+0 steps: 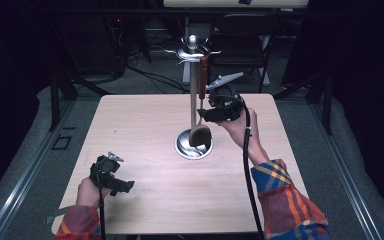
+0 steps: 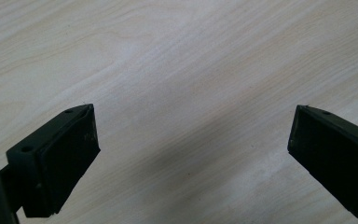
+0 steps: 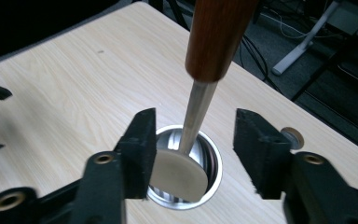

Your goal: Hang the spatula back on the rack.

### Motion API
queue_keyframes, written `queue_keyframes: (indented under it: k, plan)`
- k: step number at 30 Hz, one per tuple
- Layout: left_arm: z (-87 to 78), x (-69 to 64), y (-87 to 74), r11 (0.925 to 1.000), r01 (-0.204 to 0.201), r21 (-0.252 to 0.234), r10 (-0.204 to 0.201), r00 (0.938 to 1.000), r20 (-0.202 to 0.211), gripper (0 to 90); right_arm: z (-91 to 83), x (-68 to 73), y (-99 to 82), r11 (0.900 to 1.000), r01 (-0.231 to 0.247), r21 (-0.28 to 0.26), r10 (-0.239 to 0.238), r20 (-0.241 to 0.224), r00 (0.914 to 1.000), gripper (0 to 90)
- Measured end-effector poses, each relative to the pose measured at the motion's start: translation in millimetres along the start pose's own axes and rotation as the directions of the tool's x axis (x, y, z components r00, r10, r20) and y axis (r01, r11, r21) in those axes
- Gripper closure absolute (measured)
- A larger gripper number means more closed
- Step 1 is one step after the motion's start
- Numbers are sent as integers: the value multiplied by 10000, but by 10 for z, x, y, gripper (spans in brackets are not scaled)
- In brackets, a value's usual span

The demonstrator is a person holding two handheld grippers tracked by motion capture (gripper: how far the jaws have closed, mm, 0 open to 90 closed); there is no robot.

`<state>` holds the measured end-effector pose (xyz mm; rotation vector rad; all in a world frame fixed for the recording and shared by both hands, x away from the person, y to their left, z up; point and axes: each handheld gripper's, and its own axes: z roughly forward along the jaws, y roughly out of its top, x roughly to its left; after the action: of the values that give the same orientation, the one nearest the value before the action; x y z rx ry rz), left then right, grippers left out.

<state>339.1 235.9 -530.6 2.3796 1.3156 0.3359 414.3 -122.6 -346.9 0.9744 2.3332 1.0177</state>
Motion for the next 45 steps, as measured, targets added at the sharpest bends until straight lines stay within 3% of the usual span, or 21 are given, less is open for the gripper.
queue_keyframes:
  k: [6,14,21,31,34,39,41,43,45]
  plan:
    - [2,-2,-1,10000,-2,28,2,10000,15,15,33,-7,-96,9988,-142,478,156,-277,9995,322]
    - [3,-5,0,10000,-16,24,16,10000,19,16,47,23,-243,9951,96,988,-30,-667,9978,244]
    - [4,-7,1,10000,-23,52,23,10000,36,16,139,80,-418,9834,550,1727,-378,-1014,9941,156]
    - [6,-9,2,10000,-42,56,41,10000,35,16,256,156,-711,9629,748,2592,-415,-1318,9904,131]
    - [7,-8,2,10000,-48,62,48,10000,36,16,307,191,-815,9516,873,2947,-457,-1453,9883,99]
    - [7,-10,3,10000,-50,75,50,10000,42,15,383,231,-979,9188,1321,3721,-726,-1697,9828,39]
    - [7,-9,2,10000,-52,65,51,10000,42,15,413,262,-1053,9142,1377,3811,-756,-1735,9819,18]
    - [8,-9,2,10000,-51,66,50,10000,47,15,438,291,-1131,9024,1573,4011,-889,-1837,9789,0]
    - [9,-11,2,9999,-62,82,61,10000,41,15,449,313,-1195,9003,1724,3996,-1034,-1884,9766,0]
